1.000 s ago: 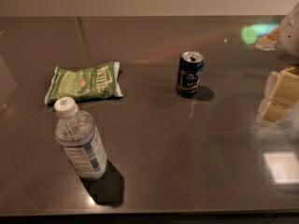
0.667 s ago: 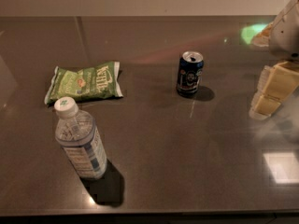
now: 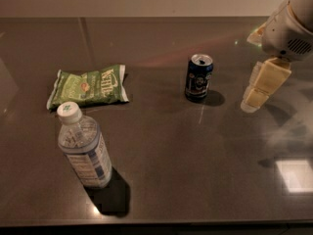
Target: Move pepsi can near blue plastic bottle
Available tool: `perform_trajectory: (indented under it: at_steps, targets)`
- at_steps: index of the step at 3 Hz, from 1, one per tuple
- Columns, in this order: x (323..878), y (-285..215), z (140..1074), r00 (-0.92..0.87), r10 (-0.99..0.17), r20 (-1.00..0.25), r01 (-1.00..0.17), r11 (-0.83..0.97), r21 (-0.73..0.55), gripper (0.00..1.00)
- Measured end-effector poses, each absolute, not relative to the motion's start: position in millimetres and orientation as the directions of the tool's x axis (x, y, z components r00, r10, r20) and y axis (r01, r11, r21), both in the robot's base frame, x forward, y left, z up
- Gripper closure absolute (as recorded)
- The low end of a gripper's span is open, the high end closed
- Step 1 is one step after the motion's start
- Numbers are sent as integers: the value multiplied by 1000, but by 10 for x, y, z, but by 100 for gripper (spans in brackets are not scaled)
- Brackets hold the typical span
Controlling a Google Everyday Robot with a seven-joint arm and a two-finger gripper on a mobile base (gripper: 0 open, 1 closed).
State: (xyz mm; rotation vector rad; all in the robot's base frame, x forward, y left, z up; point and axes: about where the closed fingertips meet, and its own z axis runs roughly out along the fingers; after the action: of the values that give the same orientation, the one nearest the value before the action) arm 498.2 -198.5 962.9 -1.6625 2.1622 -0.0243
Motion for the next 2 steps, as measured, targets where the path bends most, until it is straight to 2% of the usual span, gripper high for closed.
perform_trajectory:
  at_steps: [2]
  targets:
    - [5577,-1806,9443,-212,-888,-408,-917,325,-232,0]
